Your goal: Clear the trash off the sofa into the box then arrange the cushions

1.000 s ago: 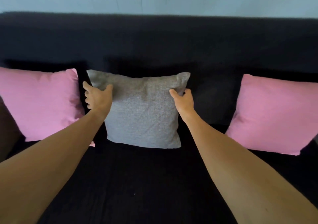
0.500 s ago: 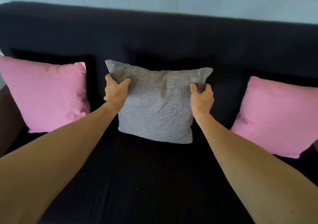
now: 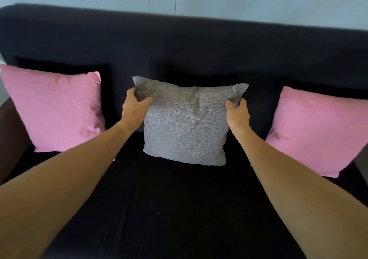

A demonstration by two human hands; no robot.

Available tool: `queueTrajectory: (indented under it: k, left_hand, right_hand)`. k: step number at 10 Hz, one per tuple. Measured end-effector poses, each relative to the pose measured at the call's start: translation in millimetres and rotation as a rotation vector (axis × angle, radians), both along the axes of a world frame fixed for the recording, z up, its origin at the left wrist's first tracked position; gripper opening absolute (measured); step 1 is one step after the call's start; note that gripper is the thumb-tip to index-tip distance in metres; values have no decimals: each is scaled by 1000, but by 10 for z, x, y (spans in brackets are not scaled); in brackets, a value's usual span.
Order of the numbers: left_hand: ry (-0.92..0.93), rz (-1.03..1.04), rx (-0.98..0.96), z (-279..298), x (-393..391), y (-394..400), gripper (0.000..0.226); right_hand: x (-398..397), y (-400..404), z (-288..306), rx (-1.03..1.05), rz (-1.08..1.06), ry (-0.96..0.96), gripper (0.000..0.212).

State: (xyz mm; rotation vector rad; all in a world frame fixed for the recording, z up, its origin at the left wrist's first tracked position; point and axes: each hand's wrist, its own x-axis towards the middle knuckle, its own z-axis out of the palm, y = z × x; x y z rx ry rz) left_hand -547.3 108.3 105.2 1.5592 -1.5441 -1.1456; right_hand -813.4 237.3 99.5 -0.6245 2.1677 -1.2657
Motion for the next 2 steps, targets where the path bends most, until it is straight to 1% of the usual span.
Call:
queueTrajectory:
  k: [1,2]
  left_hand:
    - [-80,-32,-24,194,151,39,67]
    - [-163,-66,-71,382,351,96,62]
  right_hand:
    - [91,92,196,23,6,36,60]
    - [205,174,448,40,13,75,60]
